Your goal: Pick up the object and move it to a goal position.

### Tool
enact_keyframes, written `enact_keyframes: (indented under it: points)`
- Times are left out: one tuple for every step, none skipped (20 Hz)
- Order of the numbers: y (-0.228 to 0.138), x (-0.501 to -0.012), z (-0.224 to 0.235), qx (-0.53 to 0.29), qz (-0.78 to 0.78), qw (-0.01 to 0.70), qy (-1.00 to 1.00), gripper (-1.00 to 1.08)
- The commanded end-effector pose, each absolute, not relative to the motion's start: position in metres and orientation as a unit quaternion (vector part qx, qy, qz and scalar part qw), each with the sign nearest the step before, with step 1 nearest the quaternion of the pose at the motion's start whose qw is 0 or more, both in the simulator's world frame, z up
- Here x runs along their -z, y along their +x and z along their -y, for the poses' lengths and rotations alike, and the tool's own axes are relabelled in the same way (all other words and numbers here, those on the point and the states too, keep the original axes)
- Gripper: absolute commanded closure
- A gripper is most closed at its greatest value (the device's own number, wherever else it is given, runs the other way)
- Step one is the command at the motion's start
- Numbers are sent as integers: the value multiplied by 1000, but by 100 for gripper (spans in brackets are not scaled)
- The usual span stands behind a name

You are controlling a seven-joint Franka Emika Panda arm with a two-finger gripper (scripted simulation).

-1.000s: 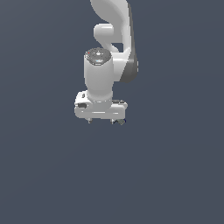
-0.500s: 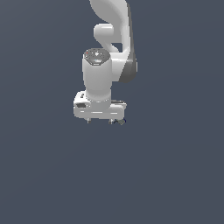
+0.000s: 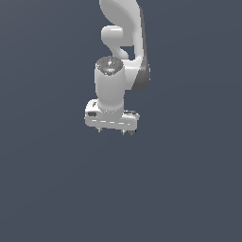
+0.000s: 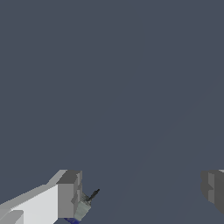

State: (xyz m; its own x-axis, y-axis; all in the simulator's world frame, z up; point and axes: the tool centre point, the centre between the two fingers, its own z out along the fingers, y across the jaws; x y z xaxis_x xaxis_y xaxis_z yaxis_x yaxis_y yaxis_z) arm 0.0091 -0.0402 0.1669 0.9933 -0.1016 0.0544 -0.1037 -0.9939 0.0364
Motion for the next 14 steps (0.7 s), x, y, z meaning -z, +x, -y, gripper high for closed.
enact_keyframes:
  points:
    - [5, -161, 34, -25, 70, 17, 997, -92]
    - [3, -158, 32, -25, 78, 16, 997, -92]
    - [1, -155, 29, -24, 87, 15, 996, -92]
    - [-1, -152, 26, -24, 97, 14, 995, -92]
    - [-3, -148, 23, -23, 107, 13, 994, -92]
    - [-6, -145, 20, -22, 118, 11, 993, -92]
    - [-9, -141, 17, -21, 129, 10, 991, -92]
    - [-11, -138, 14, -21, 141, 9, 990, -92]
    - [-14, -134, 11, -20, 153, 8, 988, -92]
    - [-17, -131, 7, -19, 165, 7, 986, -92]
    - [-20, -127, 4, -18, 176, 6, 984, -92]
    - [-23, -123, 1, -17, 188, 5, 982, -92]
    - [-26, -120, -2, -16, 200, 4, 980, -92]
    - [-30, -117, -5, -15, 211, 3, 977, -92]
